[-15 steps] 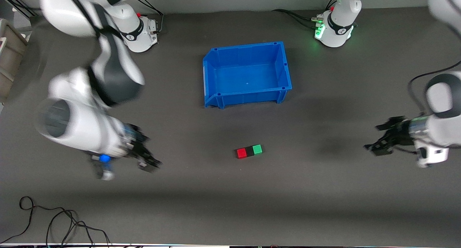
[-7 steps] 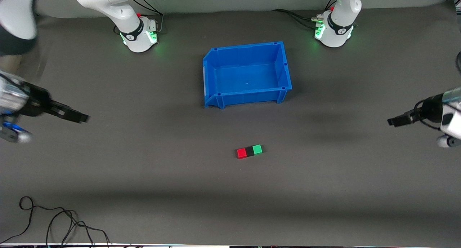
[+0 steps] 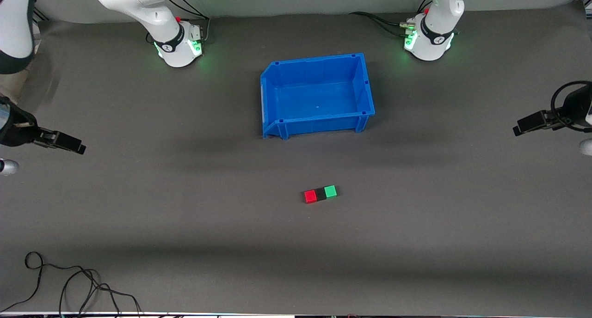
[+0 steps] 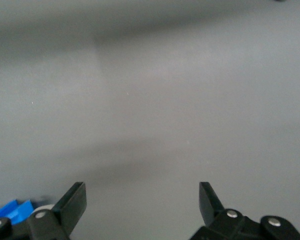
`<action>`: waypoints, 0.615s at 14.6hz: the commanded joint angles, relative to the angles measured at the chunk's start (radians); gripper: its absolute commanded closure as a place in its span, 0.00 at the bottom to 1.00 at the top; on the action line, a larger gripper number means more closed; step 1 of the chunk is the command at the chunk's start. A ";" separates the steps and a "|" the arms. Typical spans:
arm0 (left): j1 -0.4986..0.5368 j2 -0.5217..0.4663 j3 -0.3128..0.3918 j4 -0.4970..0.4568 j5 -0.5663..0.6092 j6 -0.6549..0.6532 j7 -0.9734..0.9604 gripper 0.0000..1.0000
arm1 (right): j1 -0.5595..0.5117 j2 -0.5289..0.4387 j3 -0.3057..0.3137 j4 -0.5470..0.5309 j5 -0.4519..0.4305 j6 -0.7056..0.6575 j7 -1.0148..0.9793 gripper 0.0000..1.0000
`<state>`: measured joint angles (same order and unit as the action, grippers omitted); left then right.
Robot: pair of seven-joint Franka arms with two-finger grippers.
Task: Attach green and red cubes to black cube
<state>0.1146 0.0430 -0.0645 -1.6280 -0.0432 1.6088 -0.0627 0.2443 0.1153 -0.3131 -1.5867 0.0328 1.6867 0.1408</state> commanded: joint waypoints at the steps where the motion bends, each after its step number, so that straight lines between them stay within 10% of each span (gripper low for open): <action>1: -0.044 -0.031 0.005 -0.024 0.039 0.029 0.035 0.00 | 0.018 -0.108 -0.003 -0.159 -0.022 0.119 -0.029 0.01; 9: -0.107 -0.012 0.014 0.014 0.040 0.042 0.079 0.00 | 0.021 -0.106 0.003 -0.156 -0.025 0.107 -0.029 0.01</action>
<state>0.0428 0.0341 -0.0688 -1.6219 -0.0201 1.6483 -0.0262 0.2526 0.0389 -0.3082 -1.7146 0.0262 1.7822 0.1300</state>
